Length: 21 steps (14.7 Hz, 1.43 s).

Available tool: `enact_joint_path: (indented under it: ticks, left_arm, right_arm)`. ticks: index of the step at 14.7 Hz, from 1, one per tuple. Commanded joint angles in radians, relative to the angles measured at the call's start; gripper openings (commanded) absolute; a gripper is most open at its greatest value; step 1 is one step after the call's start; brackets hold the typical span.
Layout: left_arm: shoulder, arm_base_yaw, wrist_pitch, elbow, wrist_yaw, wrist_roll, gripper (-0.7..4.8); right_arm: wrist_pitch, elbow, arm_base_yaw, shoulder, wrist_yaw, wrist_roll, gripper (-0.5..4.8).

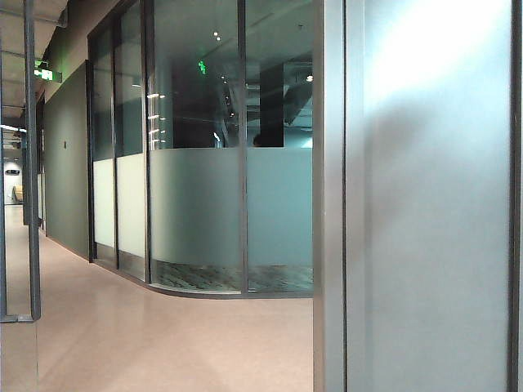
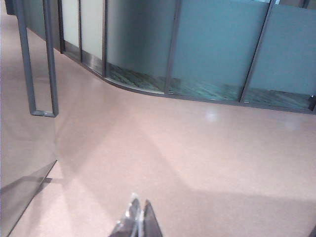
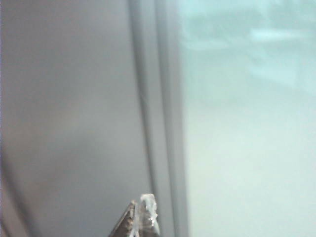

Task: Raise the arm to find the leftmost switch on the wall and turn on the lights.

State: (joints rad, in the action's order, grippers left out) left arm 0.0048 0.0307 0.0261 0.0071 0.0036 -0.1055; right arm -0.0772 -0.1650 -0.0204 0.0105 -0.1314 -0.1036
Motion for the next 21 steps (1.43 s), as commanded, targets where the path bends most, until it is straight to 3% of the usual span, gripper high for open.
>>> enact_joint_path:
  ticks: [1, 6, 11, 21]
  left_arm:
    - [-0.001, 0.002, 0.013, 0.002, 0.000, 0.000, -0.04]
    - [-0.001, 0.002, 0.013, 0.002, 0.000, 0.000, -0.04]
    - [-0.001, 0.002, 0.013, 0.002, 0.000, 0.000, -0.04]
    - [-0.001, 0.002, 0.013, 0.002, 0.000, 0.000, -0.05]
  right_arm:
    - [0.007, 0.061, 0.052, 0.000, 0.129, 0.003, -0.01]
    - [0.052, 0.158, 0.048, -0.008, 0.133, 0.003, -0.01]
    - [0.052, 0.158, -0.001, -0.008, 0.129, 0.008, -0.01]
    - [0.052, 0.158, -0.001, -0.008, 0.127, 0.007, -0.01]
